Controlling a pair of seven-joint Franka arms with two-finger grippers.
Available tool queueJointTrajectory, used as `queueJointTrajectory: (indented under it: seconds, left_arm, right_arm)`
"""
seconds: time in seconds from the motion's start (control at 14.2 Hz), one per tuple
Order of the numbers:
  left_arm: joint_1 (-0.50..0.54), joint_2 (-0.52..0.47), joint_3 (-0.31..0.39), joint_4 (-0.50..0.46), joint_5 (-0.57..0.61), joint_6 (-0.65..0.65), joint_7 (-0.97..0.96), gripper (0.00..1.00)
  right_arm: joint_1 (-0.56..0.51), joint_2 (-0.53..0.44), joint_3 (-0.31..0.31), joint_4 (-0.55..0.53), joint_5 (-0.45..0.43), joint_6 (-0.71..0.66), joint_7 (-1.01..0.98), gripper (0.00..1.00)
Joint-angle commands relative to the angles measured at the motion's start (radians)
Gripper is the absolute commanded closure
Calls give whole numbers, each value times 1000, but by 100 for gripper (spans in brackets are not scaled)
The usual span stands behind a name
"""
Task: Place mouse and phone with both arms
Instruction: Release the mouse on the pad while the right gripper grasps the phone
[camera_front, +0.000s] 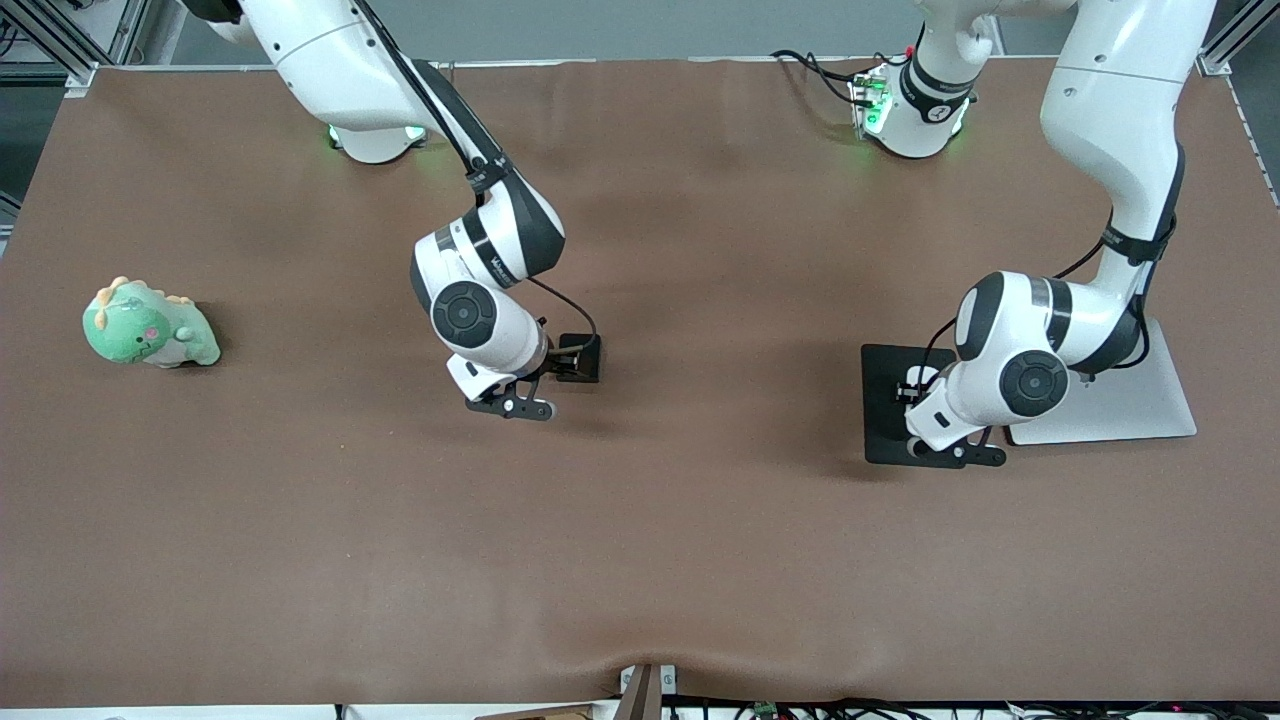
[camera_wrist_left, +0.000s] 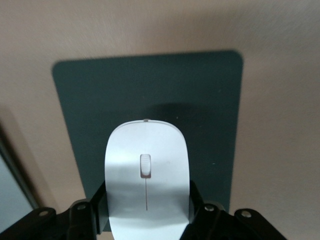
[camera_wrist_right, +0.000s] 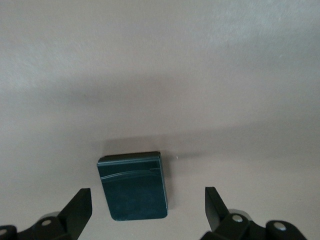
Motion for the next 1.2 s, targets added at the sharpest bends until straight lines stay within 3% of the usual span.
queueJointTrajectory:
  seconds: [0.0,0.21,0.49,0.63,0.7,1.12]
  left_arm:
    - [9,26,-8,-8,21,20,9,100]
    - [4,44,-8,-4,23,24,9,100]
    - [10,58,-10,4,73,55,10,100]
    - [13,59,-10,4,70,55,10,12]
    - [13,58,-10,2,69,55,6,0]
    - [12,17,-11,4,64,7,-11,0]
  right_arm:
    - [40,-5,-9,-30,3,51,17,0]
    - [70,22,-9,-97,3,203,17,0]
    - [85,39,-9,-111,3,229,17,0]
    - [90,41,-9,-111,3,237,17,0]
    - [96,44,-9,-113,3,244,17,0]
    - [100,62,-9,-113,3,252,32,0]
